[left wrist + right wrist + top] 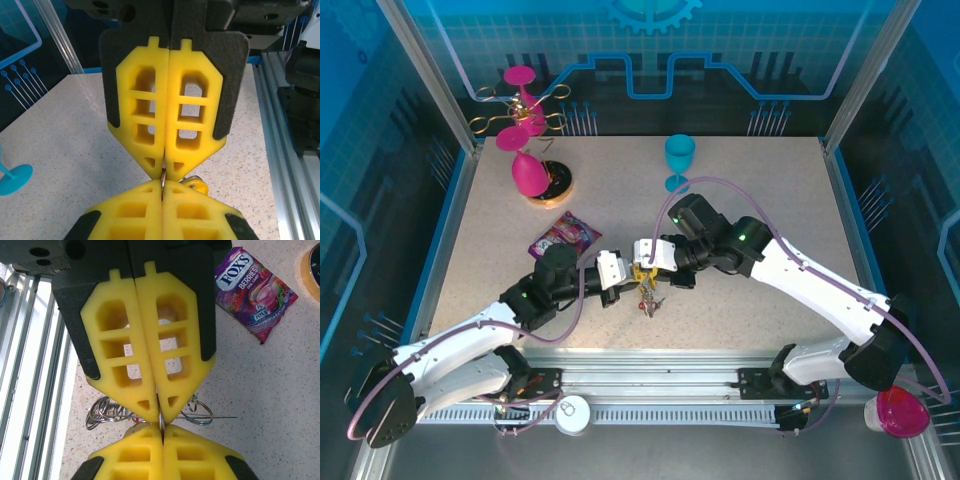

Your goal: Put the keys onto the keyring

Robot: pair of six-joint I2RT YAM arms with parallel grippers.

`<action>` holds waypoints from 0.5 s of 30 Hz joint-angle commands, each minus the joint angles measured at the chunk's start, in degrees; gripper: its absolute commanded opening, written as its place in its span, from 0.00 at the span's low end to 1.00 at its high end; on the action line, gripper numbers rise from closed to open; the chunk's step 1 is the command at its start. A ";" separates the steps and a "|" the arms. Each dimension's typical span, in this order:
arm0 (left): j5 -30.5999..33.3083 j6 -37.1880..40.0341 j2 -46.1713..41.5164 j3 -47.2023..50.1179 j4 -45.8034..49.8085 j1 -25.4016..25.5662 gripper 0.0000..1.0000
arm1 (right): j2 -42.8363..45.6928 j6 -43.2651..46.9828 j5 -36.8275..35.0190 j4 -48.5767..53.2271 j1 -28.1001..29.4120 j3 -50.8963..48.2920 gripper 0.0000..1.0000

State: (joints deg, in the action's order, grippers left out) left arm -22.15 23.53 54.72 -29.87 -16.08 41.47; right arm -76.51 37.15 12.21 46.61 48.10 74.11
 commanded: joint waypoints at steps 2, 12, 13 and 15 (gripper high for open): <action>-1.10 0.52 -0.34 -1.29 -0.34 0.36 0.00 | 3.76 -2.51 4.49 -4.51 -0.81 -1.57 0.08; -1.64 -5.47 -1.77 3.24 -14.02 0.31 0.00 | 11.68 -13.80 21.24 -19.14 -10.37 -14.84 0.32; -1.67 -6.06 -1.60 3.50 -15.04 0.35 0.00 | 11.36 -13.96 21.60 -19.59 -10.39 -15.18 0.32; -1.92 -6.75 -1.37 3.89 -16.34 0.32 0.00 | 11.12 -14.17 22.10 -20.88 -10.47 -15.87 0.32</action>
State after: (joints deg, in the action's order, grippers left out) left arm -22.37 19.27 53.82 -26.74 -25.43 41.54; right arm -65.08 25.36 29.95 29.98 38.11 59.42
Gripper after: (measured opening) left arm 0.050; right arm 0.322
